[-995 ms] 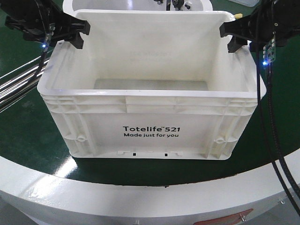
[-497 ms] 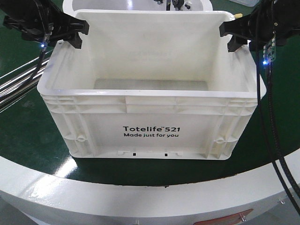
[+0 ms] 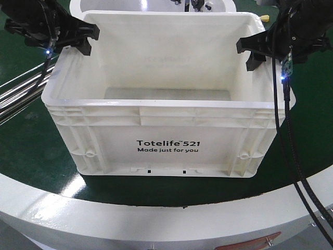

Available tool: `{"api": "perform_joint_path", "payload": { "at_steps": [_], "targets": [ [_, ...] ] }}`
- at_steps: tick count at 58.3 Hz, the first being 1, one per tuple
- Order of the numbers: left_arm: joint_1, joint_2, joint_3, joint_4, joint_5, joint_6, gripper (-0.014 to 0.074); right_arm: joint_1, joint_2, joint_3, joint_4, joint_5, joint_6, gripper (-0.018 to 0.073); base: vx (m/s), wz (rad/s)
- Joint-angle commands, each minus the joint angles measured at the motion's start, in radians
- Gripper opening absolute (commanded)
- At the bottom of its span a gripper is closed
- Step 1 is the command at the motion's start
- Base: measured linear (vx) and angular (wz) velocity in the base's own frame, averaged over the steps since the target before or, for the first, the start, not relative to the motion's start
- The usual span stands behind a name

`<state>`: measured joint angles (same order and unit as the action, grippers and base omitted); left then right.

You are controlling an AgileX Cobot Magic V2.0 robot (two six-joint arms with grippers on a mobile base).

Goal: Place moving items into box and shelve
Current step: 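Move both grippers to the tote's side rims and grip them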

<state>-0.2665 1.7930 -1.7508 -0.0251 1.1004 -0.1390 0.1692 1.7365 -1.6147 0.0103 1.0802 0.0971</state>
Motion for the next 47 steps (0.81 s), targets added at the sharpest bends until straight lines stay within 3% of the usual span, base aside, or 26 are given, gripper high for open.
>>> {"api": "perform_joint_path", "payload": {
  "at_steps": [1, 12, 22, 35, 43, 47],
  "targets": [
    [-0.005, -0.024, -0.035, -0.004, -0.015, -0.011, 0.0512, -0.002, -0.043, -0.032, -0.024, -0.037, 0.003, 0.0386, 0.00, 0.00],
    [-0.005, -0.006, -0.035, -0.004, -0.018, -0.011, 0.0508, -0.002, -0.043, -0.032, -0.077, -0.035, 0.003, 0.0349, 0.00, 0.00],
    [-0.005, -0.007, -0.035, -0.004, -0.023, -0.010, 0.0434, -0.002, -0.043, -0.032, -0.081, -0.034, 0.003, 0.0209, 0.00, 0.00],
    [-0.005, -0.007, -0.035, -0.004, -0.028, 0.006, 0.0181, -0.002, -0.043, -0.032, -0.078, -0.023, -0.022, -0.0008, 0.00, 0.00],
    [-0.005, -0.008, -0.035, -0.004, -0.027, 0.049, -0.0010, -0.002, -0.043, -0.032, -0.078, -0.008, -0.039, -0.0011, 0.00, 0.00],
    [-0.005, -0.008, -0.035, -0.004, -0.027, 0.060, -0.0010, -0.002, -0.043, -0.032, -0.078, -0.007, -0.039, -0.0011, 0.00, 0.00]
  ]
}}
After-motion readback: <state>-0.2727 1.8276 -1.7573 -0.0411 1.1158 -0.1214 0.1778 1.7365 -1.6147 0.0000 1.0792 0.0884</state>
